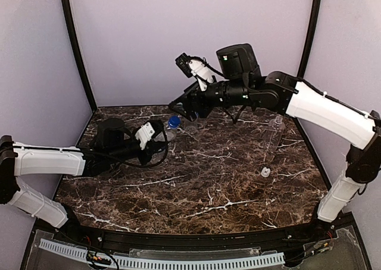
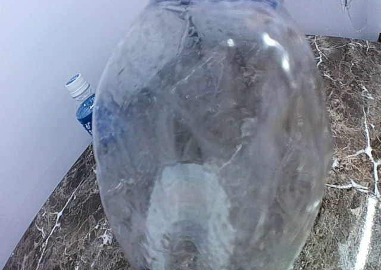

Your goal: Unscrew the bottle caps

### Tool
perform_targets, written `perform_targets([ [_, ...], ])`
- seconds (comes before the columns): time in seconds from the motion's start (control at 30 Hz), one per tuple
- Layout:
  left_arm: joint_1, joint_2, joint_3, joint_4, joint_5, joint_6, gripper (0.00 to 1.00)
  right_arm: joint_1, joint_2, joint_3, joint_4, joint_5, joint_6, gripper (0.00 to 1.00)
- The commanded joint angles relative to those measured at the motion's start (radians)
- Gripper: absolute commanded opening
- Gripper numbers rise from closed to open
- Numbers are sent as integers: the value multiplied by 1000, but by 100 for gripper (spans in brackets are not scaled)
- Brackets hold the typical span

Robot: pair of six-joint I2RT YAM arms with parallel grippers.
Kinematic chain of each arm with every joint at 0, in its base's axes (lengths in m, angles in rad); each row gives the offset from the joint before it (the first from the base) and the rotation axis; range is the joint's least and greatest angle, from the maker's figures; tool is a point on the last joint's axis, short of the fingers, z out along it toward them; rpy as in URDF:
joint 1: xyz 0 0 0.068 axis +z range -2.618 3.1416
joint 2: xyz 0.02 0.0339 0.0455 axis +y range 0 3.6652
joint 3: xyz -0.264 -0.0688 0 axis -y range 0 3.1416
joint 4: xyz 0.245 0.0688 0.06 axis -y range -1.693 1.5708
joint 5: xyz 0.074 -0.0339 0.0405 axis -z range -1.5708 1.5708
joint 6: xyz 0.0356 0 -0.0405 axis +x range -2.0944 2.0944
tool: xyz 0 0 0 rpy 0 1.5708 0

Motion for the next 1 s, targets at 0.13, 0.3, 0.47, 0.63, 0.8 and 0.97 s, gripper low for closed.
perform_targets([
  [0.13, -1, 5, 12, 39, -35, -18, 19, 27, 154, 143, -196, 27, 204, 74],
  [0.3, 0, 0, 9, 37, -34, -14, 19, 27, 192, 181, -229, 46, 196, 59],
  [0.47, -1, -2, 3, 37, -28, -12, 19, 27, 197, 181, -221, 29, 186, 31],
  [0.63, -2, -7, -3, 37, -7, -7, 19, 27, 192, 174, -221, 10, 142, 0],
  [0.8, -2, -16, -15, -33, 152, 58, 17, 43, 115, 59, -214, -116, -153, 0],
  [0.97, -1, -26, -13, -212, 399, 206, 15, 98, -25, -144, -215, -234, -624, 0],
])
